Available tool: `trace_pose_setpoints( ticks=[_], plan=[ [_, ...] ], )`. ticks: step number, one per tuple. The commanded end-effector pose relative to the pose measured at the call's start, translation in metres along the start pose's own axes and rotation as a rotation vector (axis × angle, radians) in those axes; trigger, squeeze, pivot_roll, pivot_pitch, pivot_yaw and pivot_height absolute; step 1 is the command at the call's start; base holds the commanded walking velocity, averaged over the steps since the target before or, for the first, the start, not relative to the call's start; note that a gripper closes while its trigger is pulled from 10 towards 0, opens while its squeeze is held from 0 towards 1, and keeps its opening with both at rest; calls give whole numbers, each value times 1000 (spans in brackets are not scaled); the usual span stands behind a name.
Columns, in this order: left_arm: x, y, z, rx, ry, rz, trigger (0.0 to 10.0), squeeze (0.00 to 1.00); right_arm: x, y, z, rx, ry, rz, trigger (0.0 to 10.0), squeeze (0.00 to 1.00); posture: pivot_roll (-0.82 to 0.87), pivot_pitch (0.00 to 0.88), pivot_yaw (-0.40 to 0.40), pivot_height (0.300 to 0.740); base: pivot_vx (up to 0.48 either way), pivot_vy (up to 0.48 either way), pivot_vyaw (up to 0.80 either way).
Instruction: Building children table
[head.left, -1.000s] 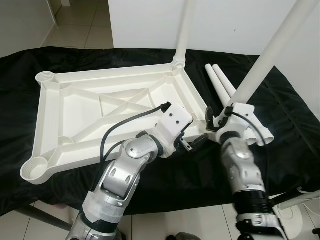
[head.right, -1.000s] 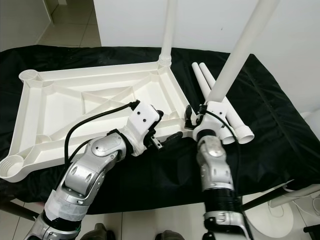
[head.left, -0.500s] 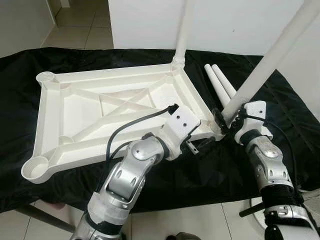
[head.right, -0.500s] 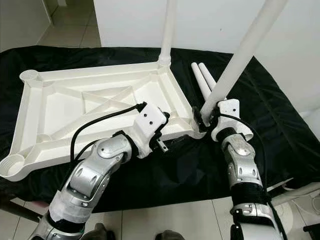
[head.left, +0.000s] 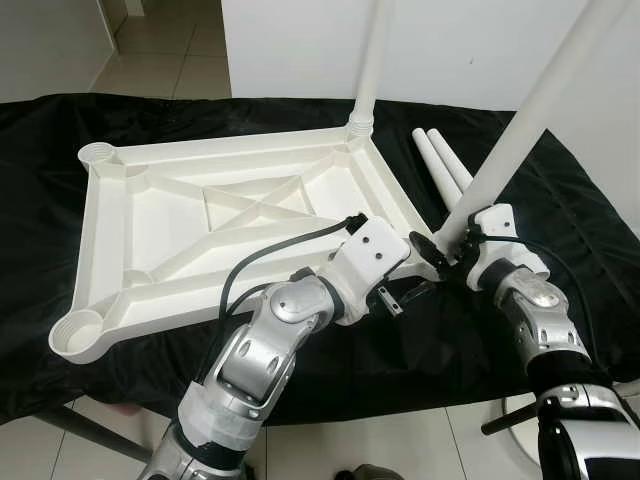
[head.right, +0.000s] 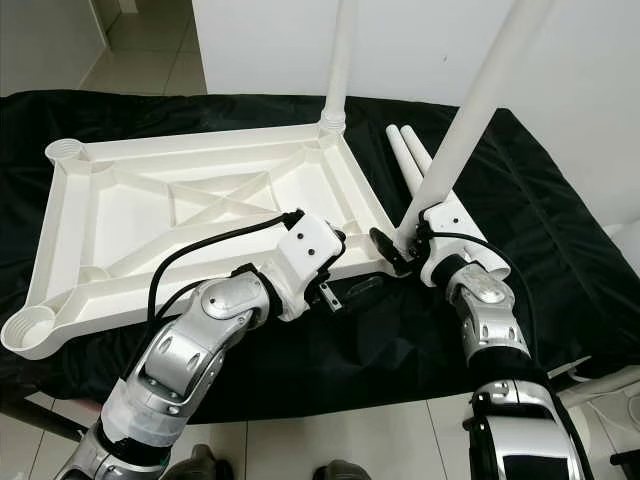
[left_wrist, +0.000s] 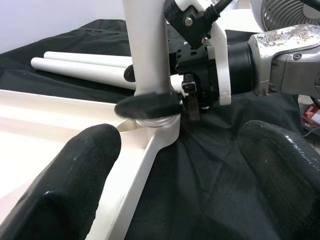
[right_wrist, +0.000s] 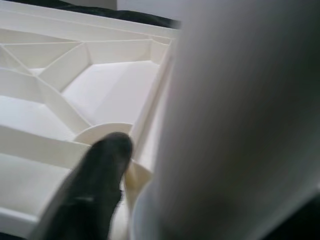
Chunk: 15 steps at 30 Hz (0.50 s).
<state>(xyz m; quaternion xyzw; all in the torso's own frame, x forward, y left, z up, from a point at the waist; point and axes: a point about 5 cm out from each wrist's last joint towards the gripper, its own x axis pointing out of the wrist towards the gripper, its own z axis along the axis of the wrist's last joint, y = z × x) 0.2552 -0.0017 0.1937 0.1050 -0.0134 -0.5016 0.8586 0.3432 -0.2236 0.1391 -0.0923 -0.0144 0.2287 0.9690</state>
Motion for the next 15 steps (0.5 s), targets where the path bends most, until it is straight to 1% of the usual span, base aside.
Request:
trace_pose_setpoints(
  ticks=[1, 10, 13, 14, 15],
  plan=[
    [1, 2, 2, 12, 9, 34, 10000, 0, 0, -1, -3, -5, 20, 16, 0, 0, -61, 44, -20, 740, 0, 0, 0],
    [0, 3, 2, 12, 9, 40, 10000, 0, 1, -2, -7, 12, 43, 29, 0, 0, -61, 44, -20, 740, 0, 0, 0],
    [0, 4, 3, 12, 8, 45, 10000, 0, 1, -3, -12, 38, 67, 34, 0, 0, -53, 45, -19, 740, 0, 0, 0],
    [0, 4, 3, 12, 7, 45, 10000, 0, 1, -4, -15, 58, 85, 18, 9922, 0, -54, 45, -18, 740, 0, 0, 0],
    [0, 4, 3, 11, 6, 45, 10000, 0, 0, -4, -19, 88, 104, 2, 10000, 0, -55, 47, -18, 740, 0, 0, 0]
  ],
)
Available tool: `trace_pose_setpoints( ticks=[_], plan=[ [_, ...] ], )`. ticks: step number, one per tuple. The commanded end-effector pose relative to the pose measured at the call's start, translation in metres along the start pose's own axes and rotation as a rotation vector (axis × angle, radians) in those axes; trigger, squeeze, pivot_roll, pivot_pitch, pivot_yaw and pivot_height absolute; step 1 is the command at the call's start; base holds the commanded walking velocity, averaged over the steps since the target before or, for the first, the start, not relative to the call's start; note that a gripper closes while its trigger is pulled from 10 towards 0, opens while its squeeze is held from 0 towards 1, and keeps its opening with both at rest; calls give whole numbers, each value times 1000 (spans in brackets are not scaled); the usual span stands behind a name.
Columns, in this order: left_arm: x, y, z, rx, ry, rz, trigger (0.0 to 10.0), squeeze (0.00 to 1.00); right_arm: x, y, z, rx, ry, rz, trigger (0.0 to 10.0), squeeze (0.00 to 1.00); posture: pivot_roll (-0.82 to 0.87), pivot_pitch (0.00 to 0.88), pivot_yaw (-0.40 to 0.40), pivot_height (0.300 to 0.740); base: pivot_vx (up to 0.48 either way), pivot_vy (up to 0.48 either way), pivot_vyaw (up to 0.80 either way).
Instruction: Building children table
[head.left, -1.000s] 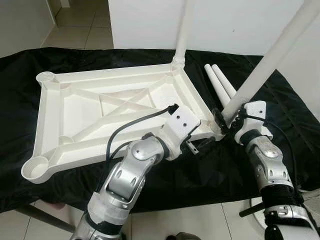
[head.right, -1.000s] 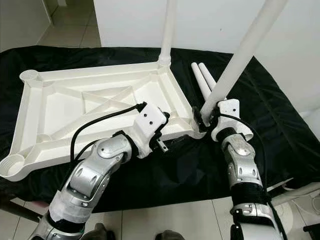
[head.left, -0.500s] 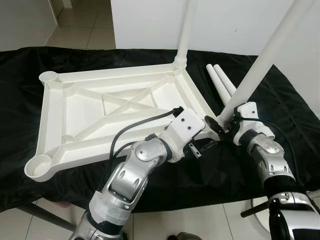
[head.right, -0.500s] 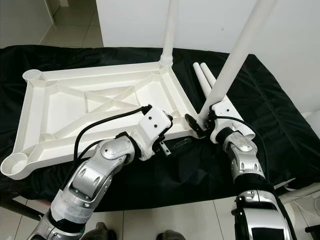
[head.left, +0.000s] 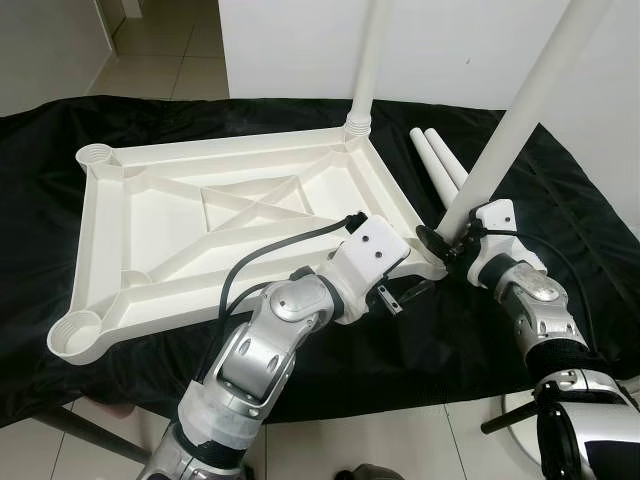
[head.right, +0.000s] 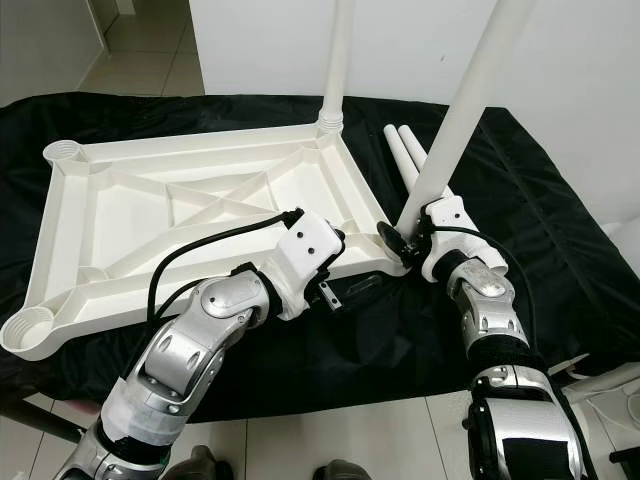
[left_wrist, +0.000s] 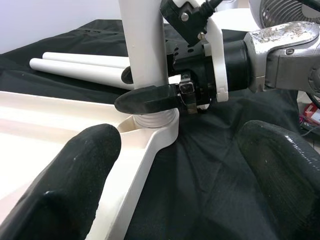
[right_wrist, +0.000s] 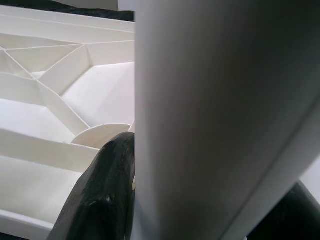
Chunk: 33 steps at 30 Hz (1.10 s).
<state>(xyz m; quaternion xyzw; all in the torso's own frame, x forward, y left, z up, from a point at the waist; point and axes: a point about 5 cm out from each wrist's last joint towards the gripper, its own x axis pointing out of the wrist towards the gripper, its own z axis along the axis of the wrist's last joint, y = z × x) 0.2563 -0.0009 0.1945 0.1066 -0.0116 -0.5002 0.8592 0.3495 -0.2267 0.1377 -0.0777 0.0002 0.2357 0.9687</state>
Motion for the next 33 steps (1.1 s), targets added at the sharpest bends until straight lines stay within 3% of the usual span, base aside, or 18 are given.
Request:
trace_pose_setpoints(
  ticks=[1, 13, 23, 33],
  plan=[
    [0, 2, 3, 10, 1, 43, 10000, 0, -4, 1, -17, 53, 83, -14, 10000, 0, -55, 47, -18, 740, 0, 0, 0],
    [0, 2, 4, 10, -4, 42, 10000, 0, -5, 3, -29, 83, 125, -62, 10000, 0, -58, 48, -15, 740, 0, 0, 0],
    [0, 2, 5, 9, -7, 46, 10000, 0, -9, -2, -42, 124, 182, -199, 10000, 0, -57, 50, -19, 740, 0, 0, 0],
    [0, 2, 6, 4, -10, 49, 10000, 0, -3, 7, -48, 178, 181, -325, 10000, 0, -58, 52, -24, 740, 0, 0, 0]
  ],
)
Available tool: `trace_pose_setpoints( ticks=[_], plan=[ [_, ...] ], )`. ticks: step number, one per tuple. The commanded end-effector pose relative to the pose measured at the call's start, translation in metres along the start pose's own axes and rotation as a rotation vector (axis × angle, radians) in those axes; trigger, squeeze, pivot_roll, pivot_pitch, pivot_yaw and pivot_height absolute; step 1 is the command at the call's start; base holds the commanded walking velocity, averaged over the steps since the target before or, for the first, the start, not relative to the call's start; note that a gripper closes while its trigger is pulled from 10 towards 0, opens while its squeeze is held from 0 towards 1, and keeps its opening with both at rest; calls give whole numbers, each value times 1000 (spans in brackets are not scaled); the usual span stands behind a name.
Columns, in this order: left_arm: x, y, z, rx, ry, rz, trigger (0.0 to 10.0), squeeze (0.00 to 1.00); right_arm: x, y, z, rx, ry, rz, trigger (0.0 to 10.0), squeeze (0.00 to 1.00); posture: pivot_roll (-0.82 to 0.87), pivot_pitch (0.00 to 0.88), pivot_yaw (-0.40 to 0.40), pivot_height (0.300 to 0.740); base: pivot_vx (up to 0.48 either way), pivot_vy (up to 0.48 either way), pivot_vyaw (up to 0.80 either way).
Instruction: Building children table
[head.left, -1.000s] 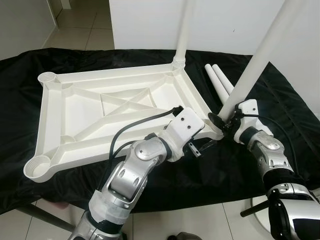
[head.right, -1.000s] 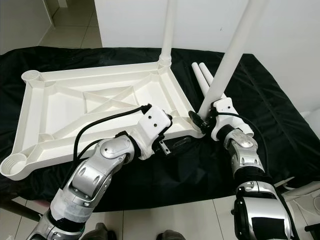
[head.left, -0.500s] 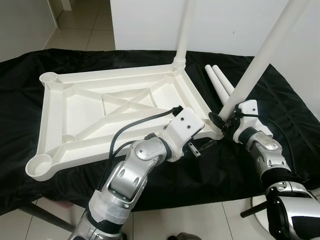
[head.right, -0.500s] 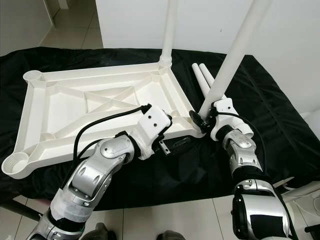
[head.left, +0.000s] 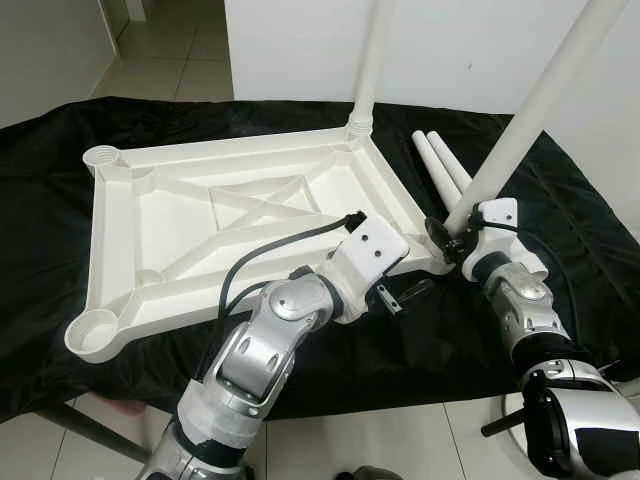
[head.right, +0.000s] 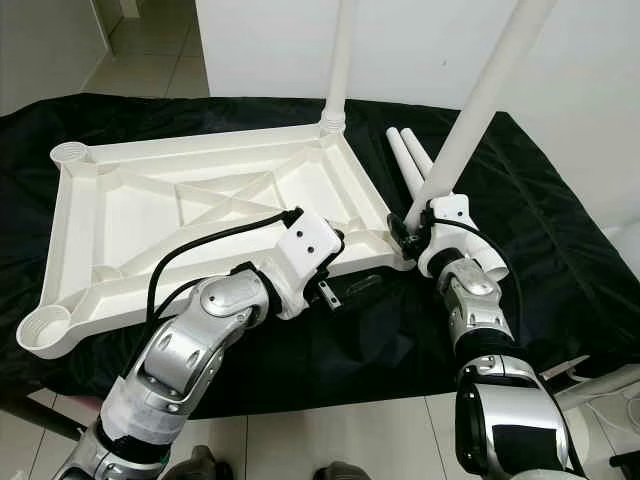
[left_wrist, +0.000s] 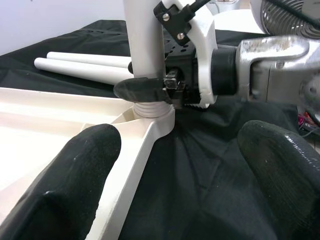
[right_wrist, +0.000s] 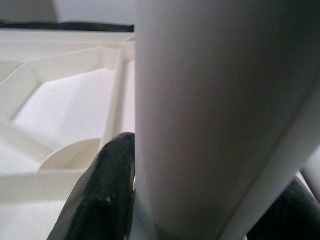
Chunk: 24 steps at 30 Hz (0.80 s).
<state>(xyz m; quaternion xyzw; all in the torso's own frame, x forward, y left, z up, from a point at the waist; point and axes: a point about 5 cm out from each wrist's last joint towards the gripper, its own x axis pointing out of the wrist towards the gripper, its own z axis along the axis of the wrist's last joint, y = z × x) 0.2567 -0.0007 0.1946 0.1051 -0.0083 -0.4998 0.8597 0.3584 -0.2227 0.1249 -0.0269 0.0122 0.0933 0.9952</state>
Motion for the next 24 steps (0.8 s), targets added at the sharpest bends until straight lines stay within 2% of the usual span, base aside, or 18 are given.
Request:
trace_pose_setpoints(
  ticks=[1, 4, 7, 9, 14, 17, 19, 22, 24],
  plan=[
    [0, 2, 6, 10, -14, 48, 10000, 0, -13, -2, -36, 46, 164, -47, 10000, 0, -58, 52, -24, 740, 0, 0, 0],
    [0, 2, 5, 9, -16, 48, 10000, 0, -11, 11, -37, 90, 140, -158, 10000, 0, -61, 50, -24, 740, 0, 0, 0],
    [0, 2, 5, 9, -16, 47, 10000, 0, -11, 14, -36, 98, 128, -202, 10000, 0, -62, 48, -24, 740, 0, 0, 0],
    [0, 1, 5, 8, -19, 43, 10000, 0, -11, 25, -33, 129, 91, -303, 10000, 0, -63, 46, -24, 740, 0, 0, 0],
    [0, 0, 5, 8, -21, 38, 10000, 0, -12, 34, -31, 159, 68, -369, 10000, 0, -64, 40, -24, 740, 0, 0, 0],
    [1, -1, 6, 10, -24, 33, 10000, 0, -16, 54, -25, 224, 41, -454, 10000, 0, -62, 35, -29, 740, 0, 0, 0],
    [1, -1, 6, 10, -24, 33, 10000, 0, -16, 54, -25, 224, 41, -454, 10000, 0, -62, 35, -29, 740, 0, 0, 0],
    [1, -3, 6, 10, -25, 29, 10000, 0, -26, 58, -24, 258, 47, -598, 10000, 0, -60, 29, -32, 740, 0, 0, 0],
    [1, -3, 5, 9, -25, 28, 10000, 0, -29, 61, -24, 261, 49, -626, 10000, 0, -59, 24, -34, 740, 0, 0, 0]
  ],
)
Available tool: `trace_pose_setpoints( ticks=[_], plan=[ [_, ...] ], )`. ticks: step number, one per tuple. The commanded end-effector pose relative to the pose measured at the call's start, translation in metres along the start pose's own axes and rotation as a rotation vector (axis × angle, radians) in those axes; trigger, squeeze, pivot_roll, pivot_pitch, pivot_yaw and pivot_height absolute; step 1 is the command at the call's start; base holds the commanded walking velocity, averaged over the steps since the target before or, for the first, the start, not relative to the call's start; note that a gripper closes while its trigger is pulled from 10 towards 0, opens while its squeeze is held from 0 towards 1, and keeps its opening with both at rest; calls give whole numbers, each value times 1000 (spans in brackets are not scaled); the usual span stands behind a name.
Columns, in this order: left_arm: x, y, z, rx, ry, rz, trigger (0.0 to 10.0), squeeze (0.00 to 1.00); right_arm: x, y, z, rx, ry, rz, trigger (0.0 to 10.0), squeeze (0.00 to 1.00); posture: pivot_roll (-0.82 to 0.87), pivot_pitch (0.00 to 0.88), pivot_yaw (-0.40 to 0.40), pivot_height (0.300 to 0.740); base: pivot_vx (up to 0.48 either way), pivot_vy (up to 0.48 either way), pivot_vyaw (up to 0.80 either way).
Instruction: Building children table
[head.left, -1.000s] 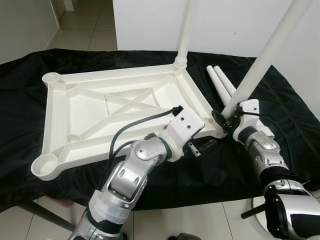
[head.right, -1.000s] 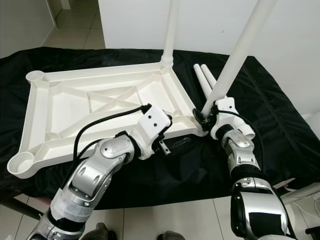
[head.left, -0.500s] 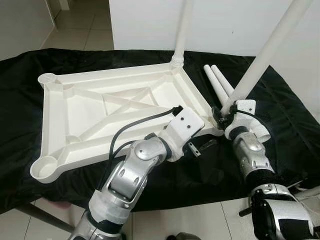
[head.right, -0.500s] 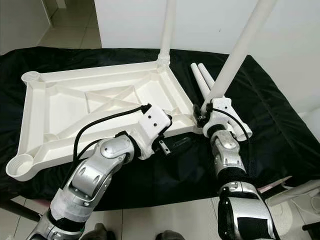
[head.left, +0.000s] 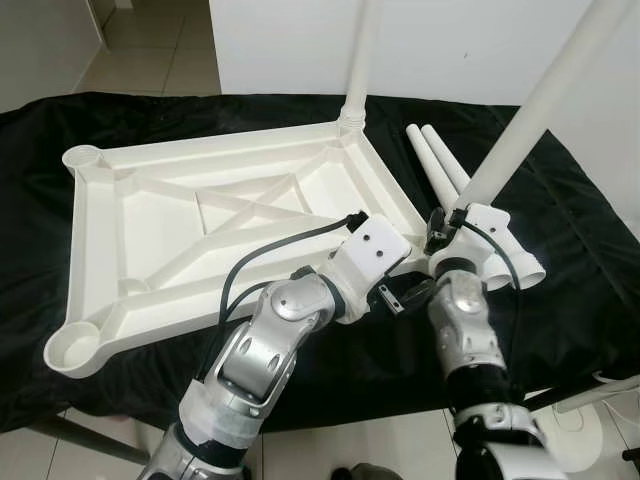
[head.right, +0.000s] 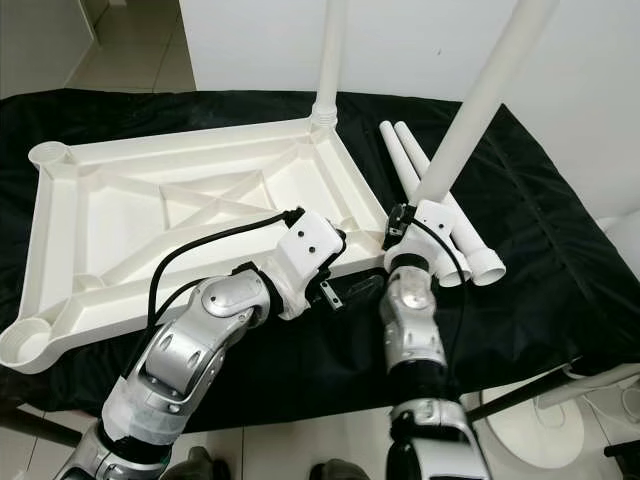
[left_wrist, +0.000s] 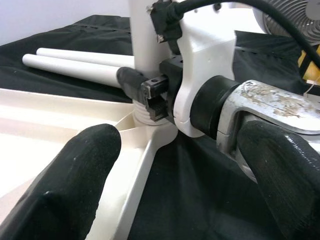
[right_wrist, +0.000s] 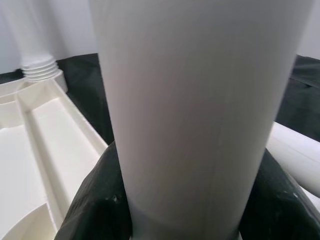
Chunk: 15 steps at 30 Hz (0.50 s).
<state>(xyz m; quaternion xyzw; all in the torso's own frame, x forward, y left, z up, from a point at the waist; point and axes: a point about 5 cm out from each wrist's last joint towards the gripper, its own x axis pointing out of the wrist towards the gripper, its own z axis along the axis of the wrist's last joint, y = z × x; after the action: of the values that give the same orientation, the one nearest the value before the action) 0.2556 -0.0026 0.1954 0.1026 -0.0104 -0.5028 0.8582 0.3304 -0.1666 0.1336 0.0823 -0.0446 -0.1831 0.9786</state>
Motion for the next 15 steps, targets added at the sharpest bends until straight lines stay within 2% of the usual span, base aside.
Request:
trace_pose_setpoints(
  ticks=[1, 8, 10, 13, 14, 15],
  plan=[
    [0, -1, 4, 12, -19, 33, 10000, 0, -16, -8, -32, -11, 160, -70, 10000, 0, -59, 24, -34, 740, 0, 0, 0],
    [0, -2, 4, 14, -20, 31, 10000, 0, -22, 0, -30, -26, 151, -30, 10000, 0, -60, 20, -32, 740, 0, 0, 0],
    [0, -2, 4, 15, -22, 30, 10000, 0, -23, 2, -22, -30, 95, 21, 10000, 0, -60, 15, -33, 740, 0, 0, 0],
    [0, -2, 4, 16, -22, 29, 10000, 0, -23, 3, -19, -27, 75, 41, 10000, 0, -60, 15, -33, 740, 0, 0, 0],
    [0, -2, 4, 16, -21, 30, 10000, 0, -23, 1, -15, -18, 39, 77, 10000, 1000, -58, 14, -34, 740, 0, 0, 0],
    [0, -2, 4, 16, -21, 30, 10000, 0, -23, 1, -15, -18, 39, 77, 10000, 1000, -58, 14, -34, 740, 0, 0, 0]
  ],
)
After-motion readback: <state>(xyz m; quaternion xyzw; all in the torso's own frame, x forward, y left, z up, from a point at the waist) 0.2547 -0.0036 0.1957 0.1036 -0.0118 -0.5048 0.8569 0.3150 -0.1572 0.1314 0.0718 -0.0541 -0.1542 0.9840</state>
